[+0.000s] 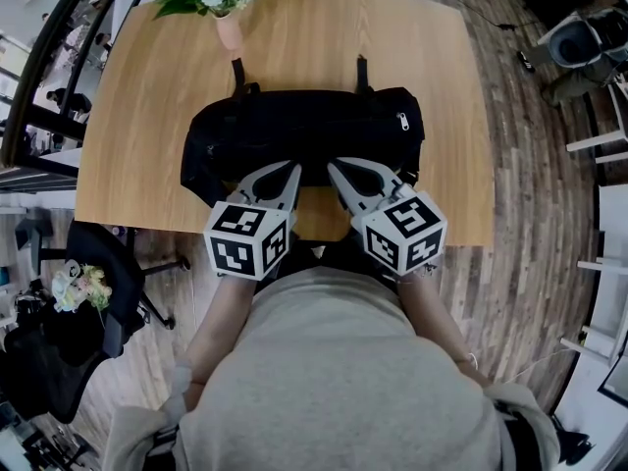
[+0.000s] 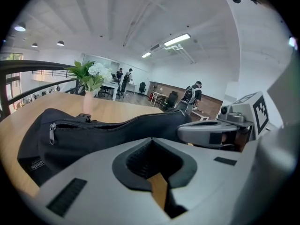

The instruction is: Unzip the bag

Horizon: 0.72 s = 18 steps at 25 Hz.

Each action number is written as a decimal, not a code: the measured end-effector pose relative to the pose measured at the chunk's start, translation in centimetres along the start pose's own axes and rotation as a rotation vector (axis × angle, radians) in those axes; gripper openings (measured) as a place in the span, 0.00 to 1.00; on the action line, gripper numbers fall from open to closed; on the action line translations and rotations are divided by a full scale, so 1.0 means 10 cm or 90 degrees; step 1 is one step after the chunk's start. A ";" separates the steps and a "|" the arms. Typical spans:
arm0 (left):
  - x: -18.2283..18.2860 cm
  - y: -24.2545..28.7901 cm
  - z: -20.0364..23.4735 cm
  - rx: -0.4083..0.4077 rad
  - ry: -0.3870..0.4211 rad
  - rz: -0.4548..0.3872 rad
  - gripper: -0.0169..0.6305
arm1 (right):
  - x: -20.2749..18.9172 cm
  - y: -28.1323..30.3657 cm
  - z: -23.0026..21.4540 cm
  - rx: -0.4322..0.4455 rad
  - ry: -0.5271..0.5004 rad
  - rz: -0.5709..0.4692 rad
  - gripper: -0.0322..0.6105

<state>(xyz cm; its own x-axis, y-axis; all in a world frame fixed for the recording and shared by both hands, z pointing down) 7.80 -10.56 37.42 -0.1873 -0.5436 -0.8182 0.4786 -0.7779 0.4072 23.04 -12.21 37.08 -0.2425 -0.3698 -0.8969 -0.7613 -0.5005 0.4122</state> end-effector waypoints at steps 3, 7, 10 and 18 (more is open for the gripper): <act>-0.02 0.01 0.00 -0.005 -0.001 0.005 0.05 | -0.01 0.01 0.03 0.009 -0.008 0.004 0.06; -0.05 0.01 -0.01 -0.011 -0.002 0.008 0.05 | -0.02 0.01 0.02 0.006 -0.008 0.006 0.06; -0.06 0.02 -0.02 -0.009 0.001 0.010 0.05 | -0.02 0.01 0.00 0.001 -0.004 0.004 0.06; -0.02 0.04 -0.03 -0.007 0.011 0.011 0.05 | -0.01 0.01 -0.01 0.000 -0.013 0.015 0.06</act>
<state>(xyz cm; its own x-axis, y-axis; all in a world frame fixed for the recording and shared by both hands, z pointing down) 8.27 -10.67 37.67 -0.1649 -0.5511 -0.8180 0.4912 -0.7650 0.4164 22.99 -12.30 37.21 -0.2730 -0.3652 -0.8900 -0.7554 -0.4915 0.4334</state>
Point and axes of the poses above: the fingertips, and each gripper's own axes: y forward along the fingers, z to its left, x out of its top, the point moved 8 cm from there along -y, backward along the fingers, and after that the axes turned 5 degrees about -y, right-handed, at the moved point
